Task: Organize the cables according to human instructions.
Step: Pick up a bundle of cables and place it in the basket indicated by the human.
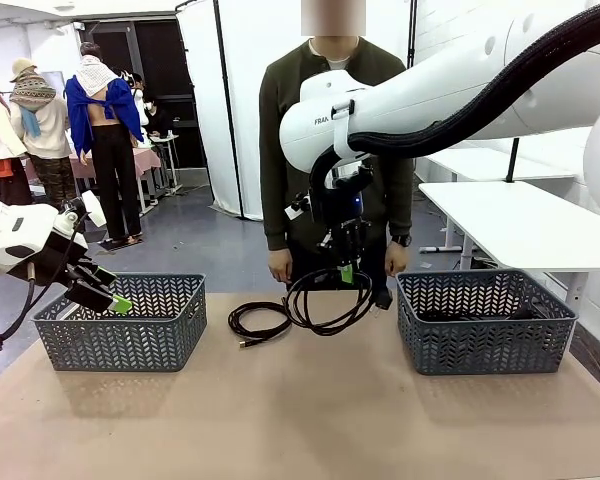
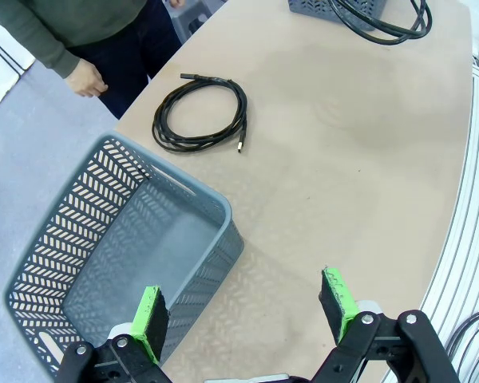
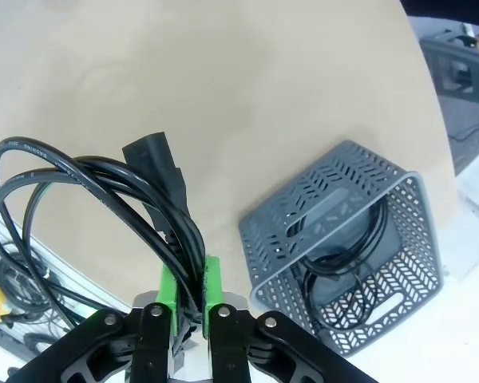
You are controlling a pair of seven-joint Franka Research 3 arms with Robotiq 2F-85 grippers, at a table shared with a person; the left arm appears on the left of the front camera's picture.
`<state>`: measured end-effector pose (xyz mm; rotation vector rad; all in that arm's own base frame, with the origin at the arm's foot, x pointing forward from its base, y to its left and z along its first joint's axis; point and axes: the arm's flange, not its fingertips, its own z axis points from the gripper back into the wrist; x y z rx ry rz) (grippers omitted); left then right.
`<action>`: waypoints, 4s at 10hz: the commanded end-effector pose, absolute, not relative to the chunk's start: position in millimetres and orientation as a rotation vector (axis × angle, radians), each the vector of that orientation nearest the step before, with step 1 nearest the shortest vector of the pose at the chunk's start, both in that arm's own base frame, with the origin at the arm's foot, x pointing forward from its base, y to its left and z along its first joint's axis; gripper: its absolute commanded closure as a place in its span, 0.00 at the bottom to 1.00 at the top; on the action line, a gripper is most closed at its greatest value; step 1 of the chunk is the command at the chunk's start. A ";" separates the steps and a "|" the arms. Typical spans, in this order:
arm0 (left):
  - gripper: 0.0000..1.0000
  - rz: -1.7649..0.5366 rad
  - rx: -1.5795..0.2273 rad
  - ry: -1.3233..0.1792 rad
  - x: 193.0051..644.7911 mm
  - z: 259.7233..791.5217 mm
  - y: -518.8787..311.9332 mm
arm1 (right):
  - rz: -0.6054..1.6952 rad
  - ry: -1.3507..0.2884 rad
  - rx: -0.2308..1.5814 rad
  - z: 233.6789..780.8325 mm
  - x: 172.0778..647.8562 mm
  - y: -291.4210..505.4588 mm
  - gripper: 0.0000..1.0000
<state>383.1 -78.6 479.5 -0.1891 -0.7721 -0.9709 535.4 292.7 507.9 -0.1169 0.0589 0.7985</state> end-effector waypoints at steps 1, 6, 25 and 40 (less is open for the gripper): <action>0.00 -0.977 -0.198 -0.775 385.5 477.2 -76.2 | 0.810 0.018 -0.077 512.3 540.8 275.9 1.00; 0.00 -0.977 -0.198 -0.775 385.5 477.2 -76.2 | 0.940 0.047 -0.068 537.6 564.1 176.8 1.00; 0.00 -0.977 -0.198 -0.775 385.5 477.2 -76.2 | 1.355 0.022 -0.184 506.1 634.0 55.6 1.00; 0.00 -0.977 -0.198 -0.775 385.5 477.2 -76.2 | 1.437 0.038 -0.135 466.1 670.8 42.5 1.00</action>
